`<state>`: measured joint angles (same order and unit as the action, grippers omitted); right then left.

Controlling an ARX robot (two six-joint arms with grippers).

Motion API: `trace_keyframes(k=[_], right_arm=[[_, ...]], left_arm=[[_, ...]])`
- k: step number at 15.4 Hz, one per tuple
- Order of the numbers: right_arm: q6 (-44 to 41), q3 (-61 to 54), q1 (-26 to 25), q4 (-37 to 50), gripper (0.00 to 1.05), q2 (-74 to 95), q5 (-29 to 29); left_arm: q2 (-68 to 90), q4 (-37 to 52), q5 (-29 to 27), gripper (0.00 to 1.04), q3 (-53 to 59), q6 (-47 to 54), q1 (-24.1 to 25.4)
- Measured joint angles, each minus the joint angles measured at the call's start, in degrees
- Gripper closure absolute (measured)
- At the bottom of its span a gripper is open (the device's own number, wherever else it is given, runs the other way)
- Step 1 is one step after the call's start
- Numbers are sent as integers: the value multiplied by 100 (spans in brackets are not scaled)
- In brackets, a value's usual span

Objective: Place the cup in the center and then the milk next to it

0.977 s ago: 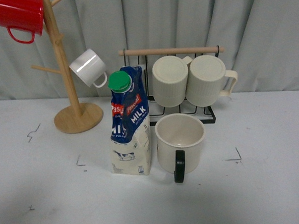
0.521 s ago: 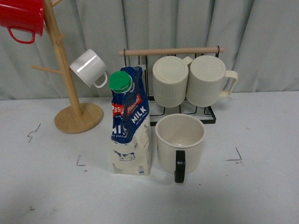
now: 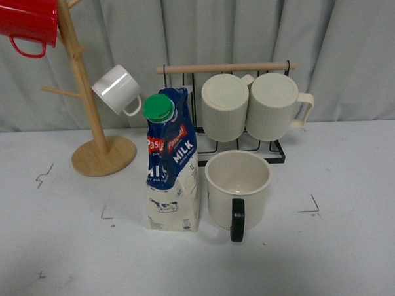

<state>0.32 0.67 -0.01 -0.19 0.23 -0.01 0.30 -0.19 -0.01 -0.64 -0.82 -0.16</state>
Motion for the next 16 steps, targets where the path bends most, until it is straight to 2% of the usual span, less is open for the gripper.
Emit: trace_keyframes(k=[8,16], right_arm=[[0,0,0,0,6,0,0],[0,0,0,0,6,0,0]], left_arm=[[0,0,0,6,0,0,0],[0,0,0,7,-2,2,0]])
